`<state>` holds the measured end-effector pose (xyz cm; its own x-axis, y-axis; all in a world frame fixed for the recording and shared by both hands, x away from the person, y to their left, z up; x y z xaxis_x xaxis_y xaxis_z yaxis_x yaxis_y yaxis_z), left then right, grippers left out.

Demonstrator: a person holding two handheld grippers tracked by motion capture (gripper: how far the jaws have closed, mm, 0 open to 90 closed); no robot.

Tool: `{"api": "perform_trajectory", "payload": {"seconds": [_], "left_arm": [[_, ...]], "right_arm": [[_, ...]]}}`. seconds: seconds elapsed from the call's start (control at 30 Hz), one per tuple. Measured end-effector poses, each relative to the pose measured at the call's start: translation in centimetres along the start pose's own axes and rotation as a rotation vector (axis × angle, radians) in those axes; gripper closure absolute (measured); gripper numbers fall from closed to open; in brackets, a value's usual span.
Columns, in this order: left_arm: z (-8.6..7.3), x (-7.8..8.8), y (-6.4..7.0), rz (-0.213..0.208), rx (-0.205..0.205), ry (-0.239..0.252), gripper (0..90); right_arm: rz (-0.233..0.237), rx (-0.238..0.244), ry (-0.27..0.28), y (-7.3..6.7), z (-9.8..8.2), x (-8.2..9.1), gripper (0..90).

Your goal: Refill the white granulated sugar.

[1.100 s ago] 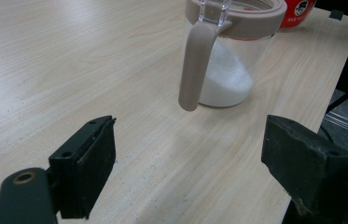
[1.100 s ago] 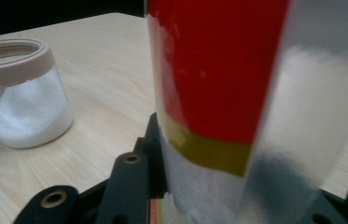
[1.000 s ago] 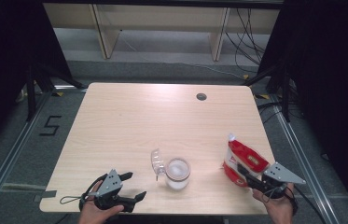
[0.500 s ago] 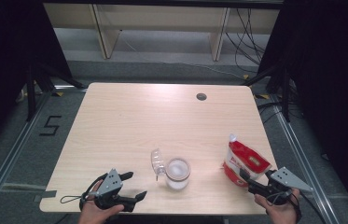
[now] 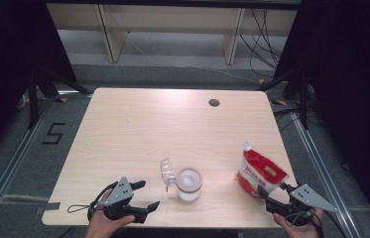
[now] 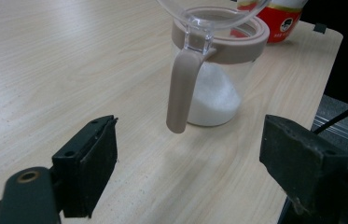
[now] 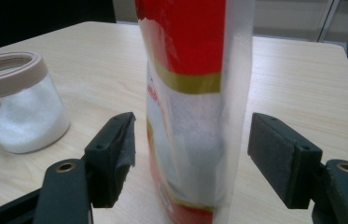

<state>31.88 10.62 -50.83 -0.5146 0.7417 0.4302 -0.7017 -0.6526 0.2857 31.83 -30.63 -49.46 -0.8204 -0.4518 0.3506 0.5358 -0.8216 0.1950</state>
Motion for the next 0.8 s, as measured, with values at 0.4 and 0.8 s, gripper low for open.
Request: {"api": "perform_trajectory", "payload": {"seconds": [0.4,0.8], "left_arm": [[0.5,-0.3,0.5,-0.009,-0.004,-0.012,23.2],[1.1,0.0,1.1,-0.016,-0.055,0.0,57.3]], "right_arm": [[-0.02,-0.01,-0.012,-0.3,-0.3,1.0,32.7],[-0.03,0.007,0.003,-0.5,-0.4,1.2,32.6]]}}
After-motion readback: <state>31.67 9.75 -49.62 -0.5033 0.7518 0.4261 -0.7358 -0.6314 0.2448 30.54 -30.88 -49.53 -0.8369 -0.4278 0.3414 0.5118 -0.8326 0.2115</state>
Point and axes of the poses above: each handheld gripper's, and its own axes: x roughly backward along the jaws, z roughly out of its top, y roughly to its right, the point moved 6 cm from there along -x, roughly forward along the jaws, and after that the axes turned 14 degrees about x, right-handed, at the moved point
